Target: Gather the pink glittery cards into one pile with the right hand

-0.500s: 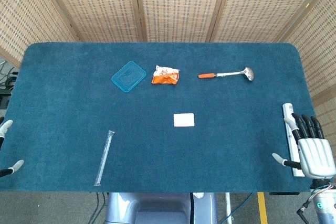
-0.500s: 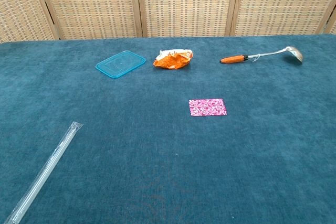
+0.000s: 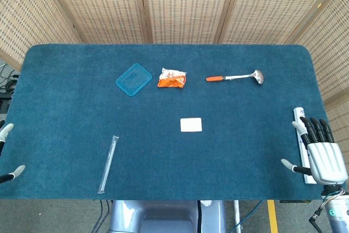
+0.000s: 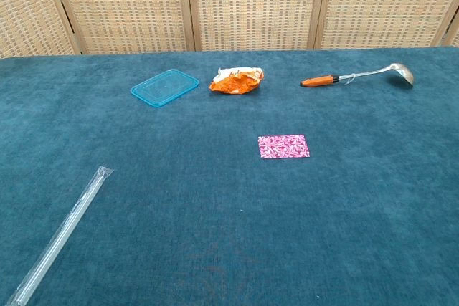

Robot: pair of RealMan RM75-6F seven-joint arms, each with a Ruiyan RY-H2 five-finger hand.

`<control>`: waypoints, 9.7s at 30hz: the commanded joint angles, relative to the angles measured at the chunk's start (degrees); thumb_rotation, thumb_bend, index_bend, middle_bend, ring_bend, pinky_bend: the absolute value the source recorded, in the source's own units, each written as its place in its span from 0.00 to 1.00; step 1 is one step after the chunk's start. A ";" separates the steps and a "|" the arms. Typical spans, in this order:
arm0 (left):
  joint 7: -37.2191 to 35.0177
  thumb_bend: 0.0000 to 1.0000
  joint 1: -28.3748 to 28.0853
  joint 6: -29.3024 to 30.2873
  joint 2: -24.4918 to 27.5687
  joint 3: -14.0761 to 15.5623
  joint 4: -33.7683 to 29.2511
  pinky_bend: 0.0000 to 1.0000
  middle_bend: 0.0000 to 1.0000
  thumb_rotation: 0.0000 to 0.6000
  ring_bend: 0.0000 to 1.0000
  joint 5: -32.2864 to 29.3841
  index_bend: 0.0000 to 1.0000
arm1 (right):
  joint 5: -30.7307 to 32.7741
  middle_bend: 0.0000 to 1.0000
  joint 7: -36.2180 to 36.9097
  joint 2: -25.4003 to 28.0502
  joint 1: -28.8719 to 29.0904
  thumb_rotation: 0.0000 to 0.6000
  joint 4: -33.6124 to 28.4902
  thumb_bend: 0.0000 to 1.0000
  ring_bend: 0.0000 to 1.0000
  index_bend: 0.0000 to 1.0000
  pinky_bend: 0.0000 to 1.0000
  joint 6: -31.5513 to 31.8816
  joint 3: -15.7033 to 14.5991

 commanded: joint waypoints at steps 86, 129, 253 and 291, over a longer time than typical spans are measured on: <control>3.69 0.05 -2.87 -2.71 1.49 -1.52 -2.72 0.00 0.00 1.00 0.00 -4.42 0.00 | -5.52 0.11 21.11 -26.71 46.11 1.00 35.40 0.93 0.00 0.14 0.00 -47.26 -5.28; 3.90 0.05 -2.50 -2.42 0.79 -1.31 -2.30 0.00 0.00 1.00 0.00 -4.36 0.00 | -12.04 0.11 15.78 -20.77 45.08 1.00 24.38 0.93 0.00 0.14 0.00 -41.28 -13.54; 3.44 0.05 -1.07 -1.63 0.90 -0.73 -1.76 0.00 0.00 1.00 0.00 -4.65 0.00 | -6.23 0.12 15.96 -22.95 45.37 1.00 40.23 0.93 0.00 0.14 0.00 -46.94 -12.70; 1.54 0.05 -0.88 -1.53 1.25 -0.66 -0.90 0.00 0.00 1.00 0.00 -3.93 0.00 | 8.38 0.16 12.07 -26.70 43.16 1.00 32.61 0.11 0.00 0.36 0.00 -41.22 -0.49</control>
